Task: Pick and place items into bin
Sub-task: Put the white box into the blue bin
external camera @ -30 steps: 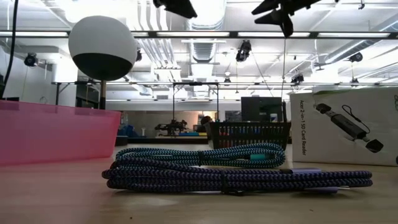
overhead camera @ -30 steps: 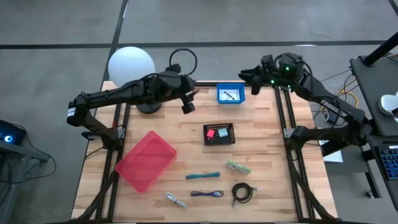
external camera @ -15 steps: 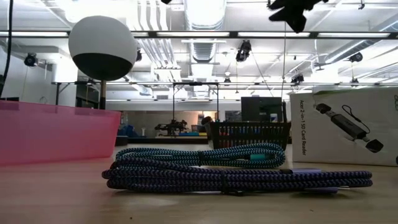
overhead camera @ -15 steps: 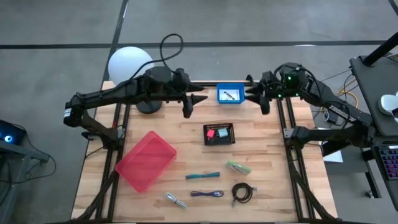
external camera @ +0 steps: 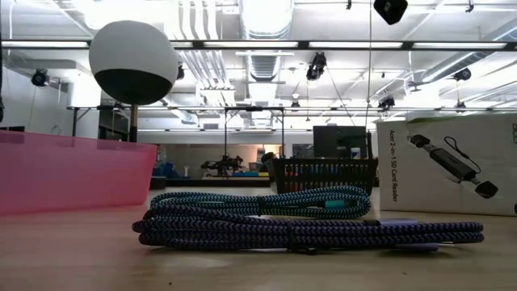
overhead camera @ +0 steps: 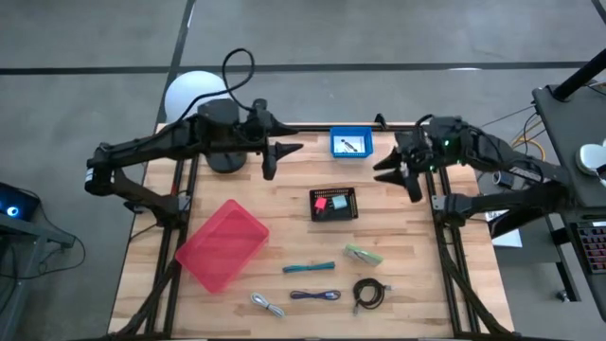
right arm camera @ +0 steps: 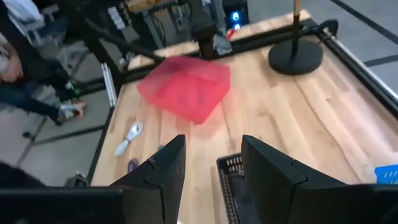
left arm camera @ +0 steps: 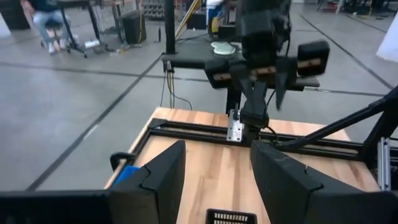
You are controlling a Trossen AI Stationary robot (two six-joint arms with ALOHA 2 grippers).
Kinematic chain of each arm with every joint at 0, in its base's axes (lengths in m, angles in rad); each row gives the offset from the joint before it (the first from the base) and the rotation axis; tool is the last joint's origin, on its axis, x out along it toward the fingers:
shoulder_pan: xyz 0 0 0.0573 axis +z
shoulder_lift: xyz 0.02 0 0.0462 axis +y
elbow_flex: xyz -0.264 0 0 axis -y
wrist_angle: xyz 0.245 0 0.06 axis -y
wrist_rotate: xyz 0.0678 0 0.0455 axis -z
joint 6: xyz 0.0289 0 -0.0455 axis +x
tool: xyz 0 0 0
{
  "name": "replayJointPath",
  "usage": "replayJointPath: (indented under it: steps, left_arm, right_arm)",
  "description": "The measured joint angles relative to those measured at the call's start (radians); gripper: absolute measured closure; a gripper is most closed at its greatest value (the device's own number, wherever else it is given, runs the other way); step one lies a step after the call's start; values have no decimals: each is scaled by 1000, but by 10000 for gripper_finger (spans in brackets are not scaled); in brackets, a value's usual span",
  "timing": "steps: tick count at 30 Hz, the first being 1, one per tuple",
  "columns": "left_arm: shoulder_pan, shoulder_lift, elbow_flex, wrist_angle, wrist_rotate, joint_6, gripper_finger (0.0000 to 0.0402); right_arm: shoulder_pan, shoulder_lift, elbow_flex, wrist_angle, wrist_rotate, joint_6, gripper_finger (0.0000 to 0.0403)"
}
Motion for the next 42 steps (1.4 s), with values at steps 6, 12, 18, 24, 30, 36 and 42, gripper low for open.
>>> replayJointPath:
  steps: [6,12,18,24,30,36,42]
  left_arm:
    - [15,-29,-69,20,-1,-1,235]
    - [14,-44,-143,43,2,-2,235]
    - [14,-47,-184,55,1,-3,235]
    - [14,-49,-200,57,1,-2,235]
    - [14,-52,-220,56,1,-3,235]
    - [14,-53,-226,57,1,-3,235]
    - [14,-53,-226,57,1,-3,235]
  right_arm:
    - [184,41,0,-9,103,108,251]
    - [317,107,0,-49,104,378,232]
    - [437,198,-2,-95,104,444,199]
    - [506,289,-2,-95,105,446,170]
    - [546,384,-3,-108,104,477,167]
    - [553,475,-3,-164,105,508,172]
    - [553,577,-4,-211,135,512,174]
